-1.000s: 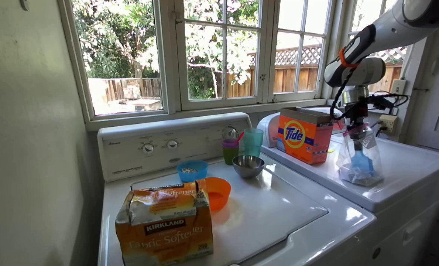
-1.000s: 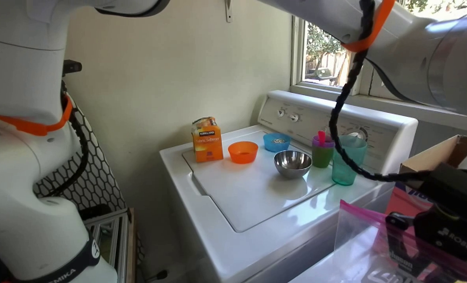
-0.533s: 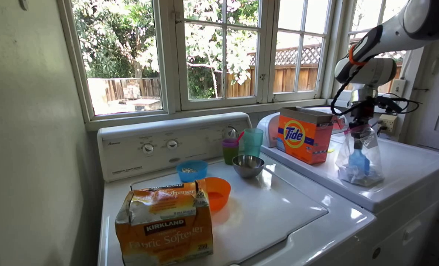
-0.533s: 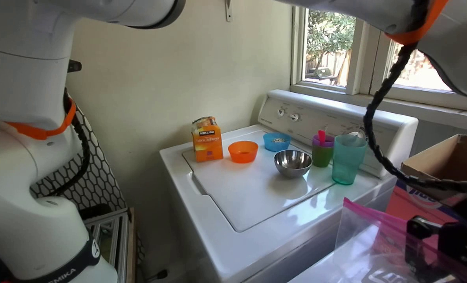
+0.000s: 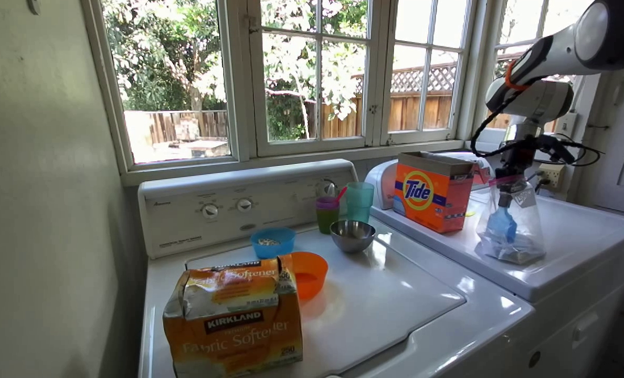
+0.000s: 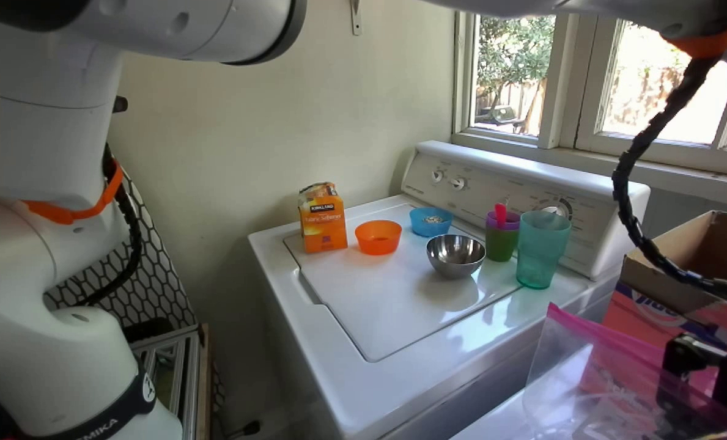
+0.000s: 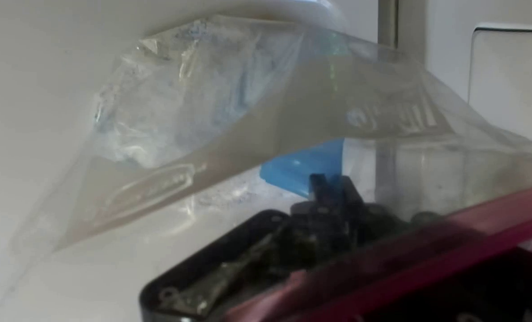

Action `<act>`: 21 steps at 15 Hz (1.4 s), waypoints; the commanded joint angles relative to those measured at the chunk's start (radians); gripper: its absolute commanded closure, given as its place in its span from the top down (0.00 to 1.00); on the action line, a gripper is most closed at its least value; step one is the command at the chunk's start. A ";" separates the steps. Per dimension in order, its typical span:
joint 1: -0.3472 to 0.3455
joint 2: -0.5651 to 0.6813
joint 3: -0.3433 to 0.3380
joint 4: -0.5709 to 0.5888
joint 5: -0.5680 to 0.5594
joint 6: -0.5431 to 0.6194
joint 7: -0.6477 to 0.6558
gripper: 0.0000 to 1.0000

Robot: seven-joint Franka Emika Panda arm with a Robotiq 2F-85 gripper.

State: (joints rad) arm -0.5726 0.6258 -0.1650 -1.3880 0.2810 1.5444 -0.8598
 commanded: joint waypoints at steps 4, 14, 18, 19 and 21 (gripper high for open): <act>-0.052 0.010 0.020 0.076 0.031 -0.042 -0.020 0.02; -0.085 0.036 0.037 0.129 0.031 -0.136 -0.091 0.02; -0.118 0.052 0.038 0.171 0.036 -0.204 -0.133 0.02; -0.128 0.056 0.038 0.183 0.039 -0.213 -0.139 0.02; -0.147 0.057 0.040 0.197 0.055 -0.210 -0.135 0.02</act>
State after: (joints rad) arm -0.6784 0.6520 -0.1401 -1.2554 0.2982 1.3778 -0.9822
